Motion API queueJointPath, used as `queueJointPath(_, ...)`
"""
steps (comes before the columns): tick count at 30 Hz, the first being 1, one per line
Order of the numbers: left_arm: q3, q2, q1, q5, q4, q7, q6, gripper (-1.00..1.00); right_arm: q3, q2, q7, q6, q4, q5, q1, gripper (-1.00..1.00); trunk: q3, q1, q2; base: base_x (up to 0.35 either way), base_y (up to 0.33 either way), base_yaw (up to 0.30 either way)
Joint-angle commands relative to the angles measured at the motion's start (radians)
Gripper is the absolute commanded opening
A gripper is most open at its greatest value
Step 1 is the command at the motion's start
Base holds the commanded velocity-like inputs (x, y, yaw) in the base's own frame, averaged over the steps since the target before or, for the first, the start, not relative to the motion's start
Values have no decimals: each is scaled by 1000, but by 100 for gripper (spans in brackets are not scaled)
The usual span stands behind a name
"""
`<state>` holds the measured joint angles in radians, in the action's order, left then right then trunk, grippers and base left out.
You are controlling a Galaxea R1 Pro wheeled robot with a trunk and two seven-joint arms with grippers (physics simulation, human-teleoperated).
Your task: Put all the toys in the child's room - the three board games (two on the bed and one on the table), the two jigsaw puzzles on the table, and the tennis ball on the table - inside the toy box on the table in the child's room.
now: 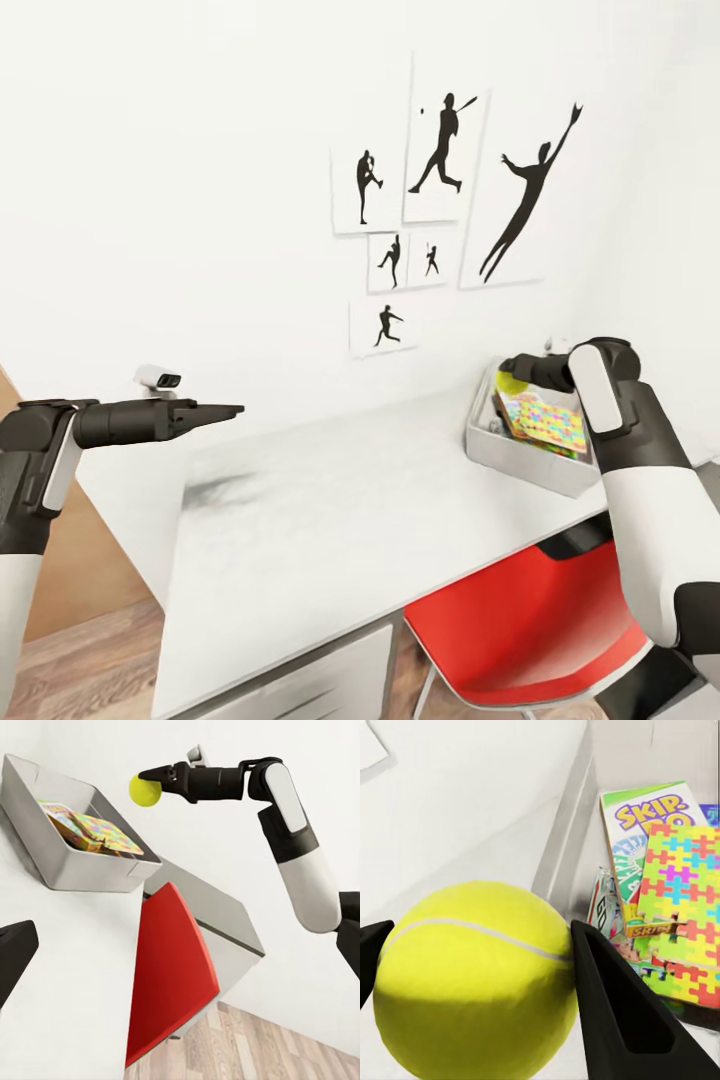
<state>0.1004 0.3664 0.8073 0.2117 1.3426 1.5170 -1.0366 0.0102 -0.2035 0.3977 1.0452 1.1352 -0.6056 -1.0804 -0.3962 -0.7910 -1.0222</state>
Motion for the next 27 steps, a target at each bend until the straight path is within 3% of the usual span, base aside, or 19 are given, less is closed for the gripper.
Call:
queueJointPath(1,0,0,0,0,1,3,-11,100,0,0,13,2,0,-13,-1,-100,-1,0,-1,44,-70,0)
queueJointPath(5,0,0,1,1,4,3,-11,100,-6,8,15,2,-2,-9,3,-100,-1,0,-1,66,-72,0)
queueJointPath(9,-23,-14,-4,-3,9,-1,-8,100,-12,30,27,2,-15,6,26,-100,-1,0,-1,0,0,0)
queueJointPath(21,-19,-18,-10,-6,-21,-1,-8,100,-8,98,23,0,-56,7,87,-100,-1,0,-1,68,-1,0)
queueJointPath(27,-19,-20,-10,-7,-22,-1,-8,100,-5,102,25,2,-57,9,120,-100,-1,0,-1,81,-122,0)
